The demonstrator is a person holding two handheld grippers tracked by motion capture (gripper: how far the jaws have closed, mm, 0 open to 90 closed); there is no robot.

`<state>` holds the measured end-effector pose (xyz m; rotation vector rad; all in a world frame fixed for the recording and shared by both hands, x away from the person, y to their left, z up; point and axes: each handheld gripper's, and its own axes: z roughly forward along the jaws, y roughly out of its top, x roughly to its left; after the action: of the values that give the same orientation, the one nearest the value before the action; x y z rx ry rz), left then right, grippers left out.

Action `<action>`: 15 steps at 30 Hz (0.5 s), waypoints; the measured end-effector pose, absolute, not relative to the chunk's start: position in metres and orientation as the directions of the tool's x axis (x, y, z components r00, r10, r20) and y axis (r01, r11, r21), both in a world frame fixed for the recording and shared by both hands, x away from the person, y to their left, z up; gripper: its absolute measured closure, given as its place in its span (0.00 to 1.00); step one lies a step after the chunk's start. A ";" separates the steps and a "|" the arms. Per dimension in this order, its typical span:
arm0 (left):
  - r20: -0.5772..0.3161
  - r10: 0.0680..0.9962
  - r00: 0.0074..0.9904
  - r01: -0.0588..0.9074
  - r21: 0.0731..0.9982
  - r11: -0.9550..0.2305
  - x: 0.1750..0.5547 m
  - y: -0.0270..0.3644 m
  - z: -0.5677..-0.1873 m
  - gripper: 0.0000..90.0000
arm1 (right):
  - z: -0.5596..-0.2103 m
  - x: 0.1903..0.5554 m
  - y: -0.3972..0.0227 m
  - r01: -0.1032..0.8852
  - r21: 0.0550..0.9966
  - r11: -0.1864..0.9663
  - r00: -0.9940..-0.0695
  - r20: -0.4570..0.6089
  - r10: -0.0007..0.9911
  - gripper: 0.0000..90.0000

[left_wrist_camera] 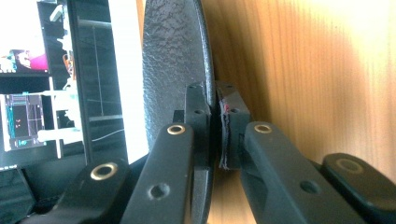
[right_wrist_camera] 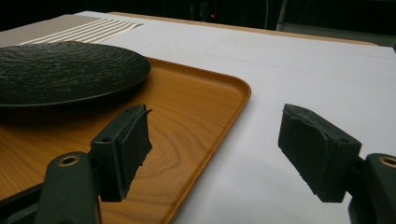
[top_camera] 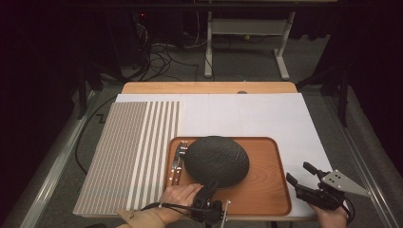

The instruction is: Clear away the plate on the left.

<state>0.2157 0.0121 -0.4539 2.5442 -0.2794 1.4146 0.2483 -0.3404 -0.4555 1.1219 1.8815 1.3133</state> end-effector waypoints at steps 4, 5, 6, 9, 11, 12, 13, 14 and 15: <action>0.847 -0.082 0.525 -0.273 0.077 -0.959 0.216 0.010 -0.457 0.90 | -0.455 0.248 -0.340 0.306 0.938 0.164 -0.481 0.004 0.877 0.28; 0.846 -0.085 0.526 -0.273 0.073 -0.959 0.216 0.009 -0.458 0.91 | -0.456 0.249 -0.341 0.309 0.937 0.162 -0.481 0.007 0.877 0.28; 0.844 -0.090 0.528 -0.276 0.070 -0.959 0.216 0.009 -0.459 0.90 | -0.456 0.249 -0.341 0.309 0.937 0.161 -0.481 0.008 0.876 0.28; 0.845 -0.097 0.525 -0.278 0.063 -0.958 0.216 0.007 -0.462 0.90 | -0.455 0.248 -0.340 0.305 0.938 0.163 -0.482 0.004 0.876 0.28; 0.844 -0.095 0.529 -0.276 0.065 -0.959 0.216 0.007 -0.463 0.90 | -0.455 0.248 -0.340 0.308 0.938 0.159 -0.480 0.009 0.877 0.28; 0.844 -0.094 0.528 -0.279 0.068 -0.958 0.216 0.007 -0.463 0.90 | -0.455 0.248 -0.340 0.306 0.938 0.162 -0.483 0.006 0.875 0.28; 0.843 -0.093 0.529 -0.276 0.068 -0.959 0.216 0.007 -0.464 0.90 | -0.455 0.248 -0.340 0.305 0.938 0.163 -0.483 0.005 0.876 0.28; 0.844 -0.103 0.527 -0.276 0.055 -0.959 0.216 0.006 -0.464 0.90 | -0.455 0.248 -0.340 0.306 0.938 0.163 -0.483 0.006 0.875 0.28; 0.846 -0.109 0.522 -0.284 0.052 -0.958 0.217 0.006 -0.465 0.90 | -0.456 0.248 -0.341 0.306 0.938 0.163 -0.485 0.007 0.874 0.28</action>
<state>0.2166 0.0055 -0.4649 2.5761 -0.3359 1.4133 0.2485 -0.3406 -0.4556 1.1165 1.8859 1.3192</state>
